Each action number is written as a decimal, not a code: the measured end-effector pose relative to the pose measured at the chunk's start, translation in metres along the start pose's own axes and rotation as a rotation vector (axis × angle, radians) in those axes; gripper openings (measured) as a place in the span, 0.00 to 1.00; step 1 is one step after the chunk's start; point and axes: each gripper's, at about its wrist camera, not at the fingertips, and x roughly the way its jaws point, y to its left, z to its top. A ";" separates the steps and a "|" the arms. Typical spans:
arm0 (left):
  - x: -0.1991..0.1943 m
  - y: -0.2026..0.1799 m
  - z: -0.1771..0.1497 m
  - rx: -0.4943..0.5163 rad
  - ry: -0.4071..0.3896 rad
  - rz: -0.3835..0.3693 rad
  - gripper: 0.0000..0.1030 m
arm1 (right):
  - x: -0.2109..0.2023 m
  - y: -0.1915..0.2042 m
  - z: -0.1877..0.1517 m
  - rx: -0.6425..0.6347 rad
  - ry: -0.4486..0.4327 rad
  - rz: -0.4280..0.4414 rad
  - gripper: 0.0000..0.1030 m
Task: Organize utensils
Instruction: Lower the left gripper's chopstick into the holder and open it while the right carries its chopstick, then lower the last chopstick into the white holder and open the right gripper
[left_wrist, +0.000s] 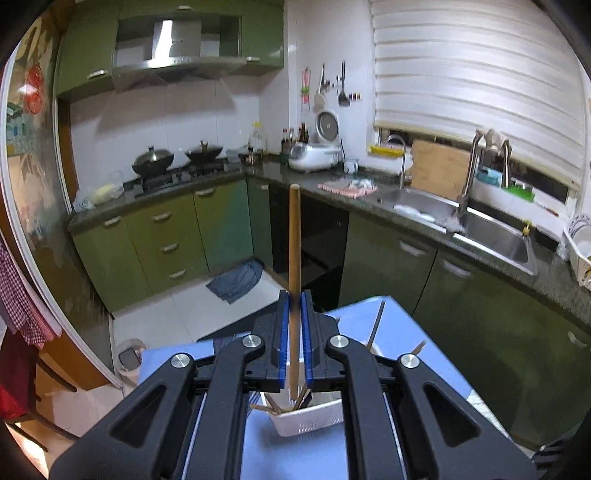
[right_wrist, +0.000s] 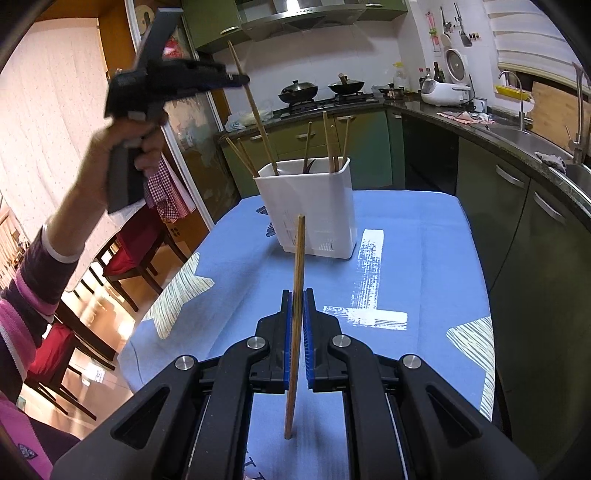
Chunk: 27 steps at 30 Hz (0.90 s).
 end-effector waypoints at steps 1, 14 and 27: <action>0.004 0.001 -0.005 0.004 0.014 0.003 0.06 | 0.000 0.000 0.001 -0.001 0.001 0.000 0.06; -0.087 0.024 -0.066 -0.015 -0.107 -0.035 0.67 | -0.024 0.012 0.057 -0.026 -0.092 0.000 0.06; -0.167 0.087 -0.171 -0.163 -0.083 0.003 0.73 | -0.020 0.028 0.208 -0.025 -0.292 -0.046 0.06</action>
